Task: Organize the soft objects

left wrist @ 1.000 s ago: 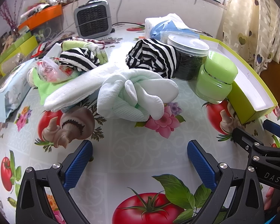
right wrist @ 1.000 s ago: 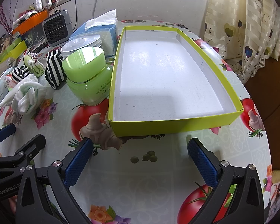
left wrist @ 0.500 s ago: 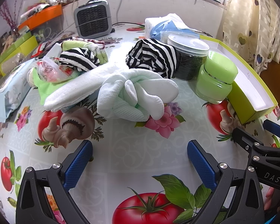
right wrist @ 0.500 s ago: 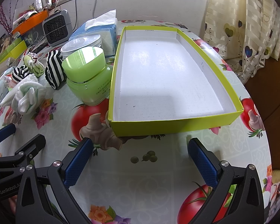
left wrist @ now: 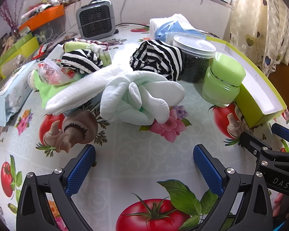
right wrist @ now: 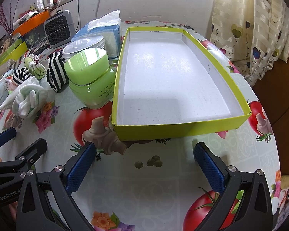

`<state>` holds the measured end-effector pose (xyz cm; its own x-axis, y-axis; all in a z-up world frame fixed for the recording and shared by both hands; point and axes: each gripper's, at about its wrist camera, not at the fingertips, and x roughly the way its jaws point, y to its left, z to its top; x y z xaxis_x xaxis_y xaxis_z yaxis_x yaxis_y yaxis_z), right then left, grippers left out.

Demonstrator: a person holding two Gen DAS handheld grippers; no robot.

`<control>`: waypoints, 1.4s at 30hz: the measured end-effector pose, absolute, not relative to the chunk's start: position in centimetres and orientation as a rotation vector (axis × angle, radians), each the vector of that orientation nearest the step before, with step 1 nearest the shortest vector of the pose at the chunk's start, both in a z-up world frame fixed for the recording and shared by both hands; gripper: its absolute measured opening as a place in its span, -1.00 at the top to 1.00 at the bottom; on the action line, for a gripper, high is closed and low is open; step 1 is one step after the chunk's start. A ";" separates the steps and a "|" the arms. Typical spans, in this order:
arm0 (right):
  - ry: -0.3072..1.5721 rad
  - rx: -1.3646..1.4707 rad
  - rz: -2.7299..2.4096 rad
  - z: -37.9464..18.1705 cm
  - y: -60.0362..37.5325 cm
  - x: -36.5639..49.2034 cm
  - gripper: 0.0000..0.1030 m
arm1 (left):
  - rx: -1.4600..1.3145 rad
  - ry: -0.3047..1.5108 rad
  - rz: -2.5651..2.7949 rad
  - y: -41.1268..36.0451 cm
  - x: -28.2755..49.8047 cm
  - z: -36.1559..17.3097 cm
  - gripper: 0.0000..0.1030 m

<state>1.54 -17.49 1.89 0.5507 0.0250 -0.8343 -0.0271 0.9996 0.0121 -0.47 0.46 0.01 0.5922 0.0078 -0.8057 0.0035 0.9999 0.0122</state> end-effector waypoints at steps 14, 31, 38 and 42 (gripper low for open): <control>0.987 -0.002 0.031 1.9 -17.6 1.6 -0.99 | 0.013 0.937 0.002 0.5 -0.5 0.0 -0.96; 0.945 0.049 0.157 2.7 -16.4 -0.1 -0.99 | 0.008 0.936 -0.074 3.8 -2.5 1.4 -0.94; 0.829 0.008 0.256 5.4 -13.0 -0.6 -0.99 | -0.085 0.850 -0.046 9.6 -3.7 3.9 -0.94; 0.812 -0.009 0.323 5.9 -10.8 -0.2 -0.99 | -0.109 0.842 -0.001 13.0 -3.6 4.3 -0.93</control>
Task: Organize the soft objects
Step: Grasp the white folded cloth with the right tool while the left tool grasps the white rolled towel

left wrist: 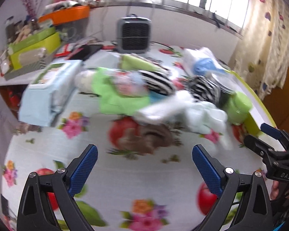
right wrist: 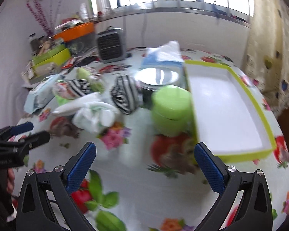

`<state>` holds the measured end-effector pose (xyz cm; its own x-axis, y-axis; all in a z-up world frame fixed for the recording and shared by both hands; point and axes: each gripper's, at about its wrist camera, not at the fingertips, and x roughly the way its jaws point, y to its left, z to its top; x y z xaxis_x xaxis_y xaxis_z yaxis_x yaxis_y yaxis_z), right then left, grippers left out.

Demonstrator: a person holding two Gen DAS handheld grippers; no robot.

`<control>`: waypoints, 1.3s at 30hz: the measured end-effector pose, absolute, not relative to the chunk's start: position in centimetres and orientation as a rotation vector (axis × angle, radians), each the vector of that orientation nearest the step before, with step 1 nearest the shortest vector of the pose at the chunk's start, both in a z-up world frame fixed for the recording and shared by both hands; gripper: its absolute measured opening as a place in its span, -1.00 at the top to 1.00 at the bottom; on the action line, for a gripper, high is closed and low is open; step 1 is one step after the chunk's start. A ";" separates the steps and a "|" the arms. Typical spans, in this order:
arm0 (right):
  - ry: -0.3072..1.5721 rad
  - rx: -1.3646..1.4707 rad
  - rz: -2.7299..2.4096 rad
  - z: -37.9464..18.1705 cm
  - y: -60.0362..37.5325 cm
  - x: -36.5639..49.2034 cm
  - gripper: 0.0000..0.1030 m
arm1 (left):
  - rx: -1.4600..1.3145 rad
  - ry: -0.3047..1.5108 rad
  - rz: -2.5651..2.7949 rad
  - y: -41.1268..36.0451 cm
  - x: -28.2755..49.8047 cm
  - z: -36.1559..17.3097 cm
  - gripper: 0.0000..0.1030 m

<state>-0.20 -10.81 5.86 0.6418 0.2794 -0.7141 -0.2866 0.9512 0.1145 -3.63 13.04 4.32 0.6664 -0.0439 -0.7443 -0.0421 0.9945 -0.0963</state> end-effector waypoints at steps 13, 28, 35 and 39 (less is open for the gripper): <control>0.821 -0.093 0.428 5.4 -3.9 2.6 -0.97 | -0.160 0.867 -0.052 16.5 -1.6 3.8 -0.83; 0.886 -0.122 0.416 3.5 -2.7 4.1 0.13 | -0.114 0.881 -0.170 14.5 1.5 3.9 -0.83; 0.874 -0.097 0.427 3.9 -3.9 2.8 0.42 | -0.063 0.894 -0.213 12.6 2.8 3.7 -0.83; 0.870 -0.063 0.424 4.2 -5.4 1.7 0.43 | -0.030 0.894 -0.236 11.2 3.6 3.5 -0.83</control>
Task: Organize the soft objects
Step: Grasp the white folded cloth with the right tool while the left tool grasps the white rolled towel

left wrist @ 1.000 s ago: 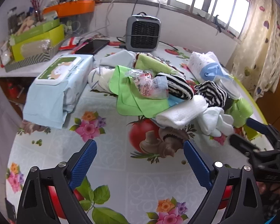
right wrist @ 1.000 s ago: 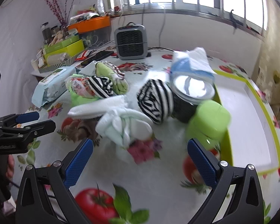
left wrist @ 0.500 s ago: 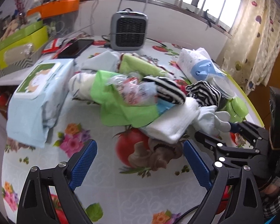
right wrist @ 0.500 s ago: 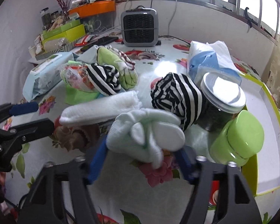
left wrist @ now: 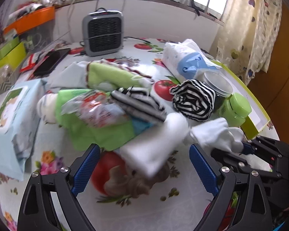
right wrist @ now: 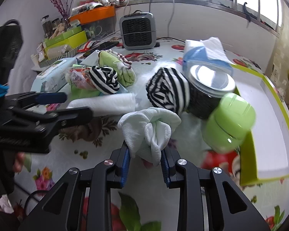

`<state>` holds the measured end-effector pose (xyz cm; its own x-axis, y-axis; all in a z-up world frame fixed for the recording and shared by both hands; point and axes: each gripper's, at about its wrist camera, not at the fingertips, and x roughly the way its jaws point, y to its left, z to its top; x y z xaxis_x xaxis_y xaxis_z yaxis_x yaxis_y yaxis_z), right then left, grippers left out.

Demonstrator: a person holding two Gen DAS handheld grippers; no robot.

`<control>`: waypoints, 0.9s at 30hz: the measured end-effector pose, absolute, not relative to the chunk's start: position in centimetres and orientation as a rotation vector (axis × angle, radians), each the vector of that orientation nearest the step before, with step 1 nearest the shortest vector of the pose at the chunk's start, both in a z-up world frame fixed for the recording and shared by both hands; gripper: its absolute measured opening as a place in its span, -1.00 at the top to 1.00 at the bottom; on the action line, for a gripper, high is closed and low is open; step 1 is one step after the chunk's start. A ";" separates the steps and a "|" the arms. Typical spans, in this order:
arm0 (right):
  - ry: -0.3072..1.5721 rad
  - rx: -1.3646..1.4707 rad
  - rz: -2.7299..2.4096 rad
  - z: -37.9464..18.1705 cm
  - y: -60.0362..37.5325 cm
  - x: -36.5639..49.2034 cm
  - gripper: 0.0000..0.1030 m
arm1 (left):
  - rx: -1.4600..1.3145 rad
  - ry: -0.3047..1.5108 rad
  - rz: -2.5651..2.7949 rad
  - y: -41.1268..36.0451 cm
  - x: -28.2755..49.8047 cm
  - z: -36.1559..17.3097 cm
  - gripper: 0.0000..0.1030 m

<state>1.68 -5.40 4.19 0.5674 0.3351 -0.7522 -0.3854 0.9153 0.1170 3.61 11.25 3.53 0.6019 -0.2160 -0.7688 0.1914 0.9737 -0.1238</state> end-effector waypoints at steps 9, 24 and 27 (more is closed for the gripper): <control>0.867 0.001 0.383 4.5 -8.6 -0.2 0.43 | 0.058 0.941 -0.285 8.5 4.4 2.0 -0.80; 0.854 0.022 0.387 4.2 -10.0 -1.1 0.43 | 0.109 0.961 -0.230 6.7 5.2 0.8 -0.60; 0.855 0.026 0.392 4.2 -10.1 -1.2 0.43 | 0.110 0.955 -0.222 6.6 5.0 0.9 -0.35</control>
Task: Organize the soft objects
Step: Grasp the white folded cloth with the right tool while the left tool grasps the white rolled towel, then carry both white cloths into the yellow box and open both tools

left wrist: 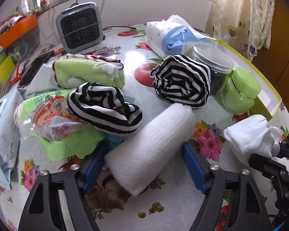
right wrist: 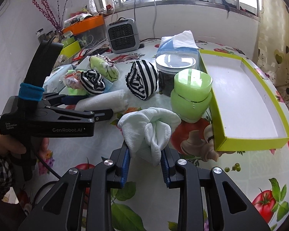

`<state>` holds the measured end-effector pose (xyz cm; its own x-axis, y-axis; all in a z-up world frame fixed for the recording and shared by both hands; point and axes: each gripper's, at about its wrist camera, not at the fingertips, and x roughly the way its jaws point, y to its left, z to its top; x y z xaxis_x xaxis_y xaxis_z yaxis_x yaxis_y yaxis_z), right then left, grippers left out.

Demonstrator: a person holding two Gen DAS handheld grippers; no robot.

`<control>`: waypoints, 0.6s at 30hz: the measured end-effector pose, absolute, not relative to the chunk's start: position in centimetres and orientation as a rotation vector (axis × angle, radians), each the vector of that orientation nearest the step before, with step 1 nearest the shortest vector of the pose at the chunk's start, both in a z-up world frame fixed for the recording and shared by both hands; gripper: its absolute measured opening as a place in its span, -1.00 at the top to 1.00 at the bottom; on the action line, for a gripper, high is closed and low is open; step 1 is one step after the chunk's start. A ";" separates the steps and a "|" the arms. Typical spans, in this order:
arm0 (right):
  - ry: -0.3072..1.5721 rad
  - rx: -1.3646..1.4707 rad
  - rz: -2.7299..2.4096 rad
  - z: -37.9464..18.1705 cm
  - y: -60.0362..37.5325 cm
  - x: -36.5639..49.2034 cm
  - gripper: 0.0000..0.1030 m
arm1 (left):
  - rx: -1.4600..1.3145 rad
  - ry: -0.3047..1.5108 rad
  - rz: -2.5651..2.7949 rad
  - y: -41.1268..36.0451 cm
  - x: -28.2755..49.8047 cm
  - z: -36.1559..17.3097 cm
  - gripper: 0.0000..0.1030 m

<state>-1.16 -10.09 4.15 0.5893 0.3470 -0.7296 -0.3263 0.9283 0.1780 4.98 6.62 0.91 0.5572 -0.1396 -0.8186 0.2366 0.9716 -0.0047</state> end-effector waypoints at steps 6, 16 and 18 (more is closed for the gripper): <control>0.847 0.029 0.400 4.1 -10.3 -1.4 0.43 | 0.080 0.952 -0.180 7.3 4.7 1.3 0.10; 0.829 0.036 0.405 4.7 -10.8 -1.6 0.43 | -0.009 0.968 -0.224 7.4 2.9 2.1 0.20; 0.823 0.040 0.407 4.9 -11.0 -1.5 0.43 | -0.018 0.967 -0.238 7.3 2.5 2.4 0.20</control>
